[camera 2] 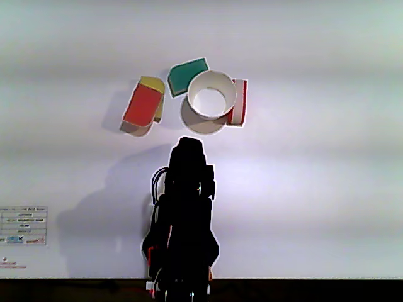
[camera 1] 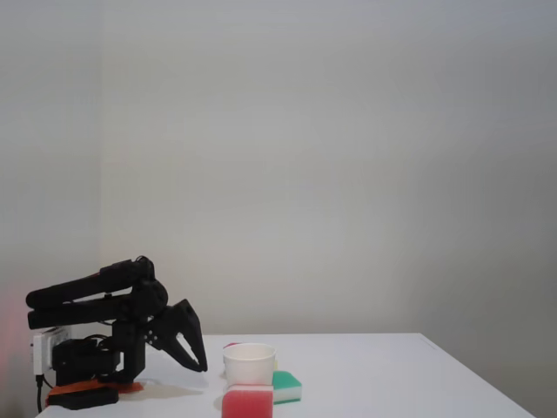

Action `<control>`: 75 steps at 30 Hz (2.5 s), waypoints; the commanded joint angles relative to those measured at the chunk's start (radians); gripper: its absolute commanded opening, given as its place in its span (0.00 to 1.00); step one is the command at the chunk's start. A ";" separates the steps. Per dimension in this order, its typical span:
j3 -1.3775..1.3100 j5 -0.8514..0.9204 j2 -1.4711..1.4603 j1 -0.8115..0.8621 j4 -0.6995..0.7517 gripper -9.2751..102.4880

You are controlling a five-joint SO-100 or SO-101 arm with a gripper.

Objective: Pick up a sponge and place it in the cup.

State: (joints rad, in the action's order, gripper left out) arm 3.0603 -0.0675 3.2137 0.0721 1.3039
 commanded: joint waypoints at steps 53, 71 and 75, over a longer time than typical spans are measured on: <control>-1.060 -0.210 -1.276 -0.382 -0.210 0.13; -1.015 -0.091 -1.304 -0.287 -0.262 0.47; -1.031 -0.094 -1.355 -0.282 -0.299 0.47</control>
State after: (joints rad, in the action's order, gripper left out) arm 2.0509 -0.1580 1.8638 -0.2056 1.0094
